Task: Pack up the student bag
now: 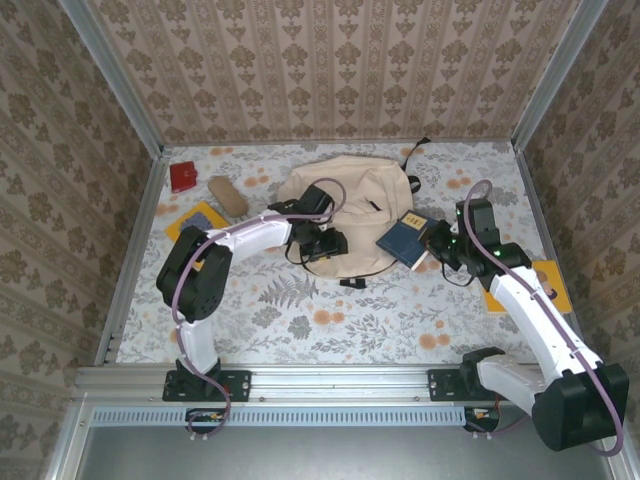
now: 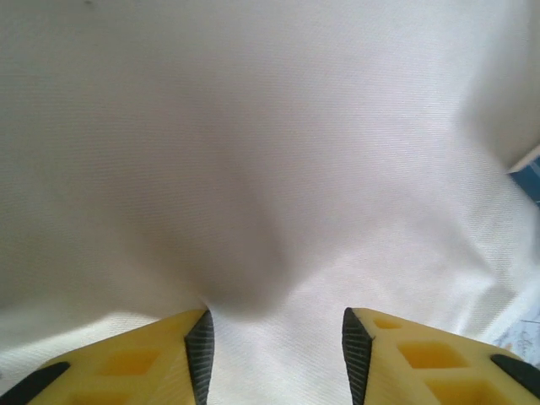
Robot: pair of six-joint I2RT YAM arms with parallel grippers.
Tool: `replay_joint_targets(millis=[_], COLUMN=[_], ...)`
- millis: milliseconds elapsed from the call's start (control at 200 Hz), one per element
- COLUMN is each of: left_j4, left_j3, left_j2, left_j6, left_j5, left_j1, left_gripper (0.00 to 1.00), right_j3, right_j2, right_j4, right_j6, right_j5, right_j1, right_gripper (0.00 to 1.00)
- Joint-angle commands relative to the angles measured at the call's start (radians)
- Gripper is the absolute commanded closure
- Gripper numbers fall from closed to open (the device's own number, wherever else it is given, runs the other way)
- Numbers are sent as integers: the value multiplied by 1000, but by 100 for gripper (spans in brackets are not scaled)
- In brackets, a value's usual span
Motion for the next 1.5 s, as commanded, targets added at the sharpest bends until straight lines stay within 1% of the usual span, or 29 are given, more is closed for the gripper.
replay_joint_targets(millis=[0, 255, 370, 445, 535, 635, 725, 830, 855, 930, 1005, 1100, 1185, 1320, 1430, 1495], left_j4=[-46, -86, -92, -91, -86, -83, -84, -99, -115, -172, -236, -285, -292, -298, -290, -298], left_j3=[42, 71, 81, 89, 98, 105, 108, 118, 124, 139, 152, 158, 156, 163, 178, 195], left_j2=[13, 78, 94, 91, 78, 53, 31, 6, 1, -9, -8, 1, 12, 61, 108, 138], left_j6=[14, -10, -16, -19, -21, -23, -22, 12, 26, 67, 85, 82, 60, 25, 26, 31], left_j5=[-19, -26, -27, -29, -25, -32, -41, -56, -69, -110, -151, -157, -152, -136, -93, -86], left_j1=[-13, -14, -15, -15, -15, -14, -15, -25, -32, -54, -78, -100, -119, -132, -129, -126], left_gripper=[58, 60, 68, 76, 88, 100, 100, 100, 96, 78, 64, 51, 45, 41, 40, 43], right_j3=[10, 1, 2, 6, 13, 28, 41, 54, 56, 58, 56, 53, 50, 40, 35, 31], right_j2=[-29, -53, -59, -69, -85, -110, -131, -143, -144, -144, -144, -142, -141, -140, -141, -141], right_j4=[-47, -57, -67, -77, -103, -142, -173, -197, -199, -206, -207, -205, -202, -199, -193, -191], right_j6=[-34, -34, -37, -40, -50, -66, -79, -89, -89, -91, -90, -89, -88, -85, -83, -82], right_j5=[25, 34, 42, 51, 65, 93, 115, 130, 130, 129, 133, 134, 134, 132, 127, 125], right_j1=[-7, -14, -16, -16, -17, -18, -19, -19, -20, -19, -19, -21, -22, -23, -24, -24], right_gripper=[92, 92, 92, 92, 92, 92, 91, 91, 91, 91, 91, 91, 91, 91, 91, 91])
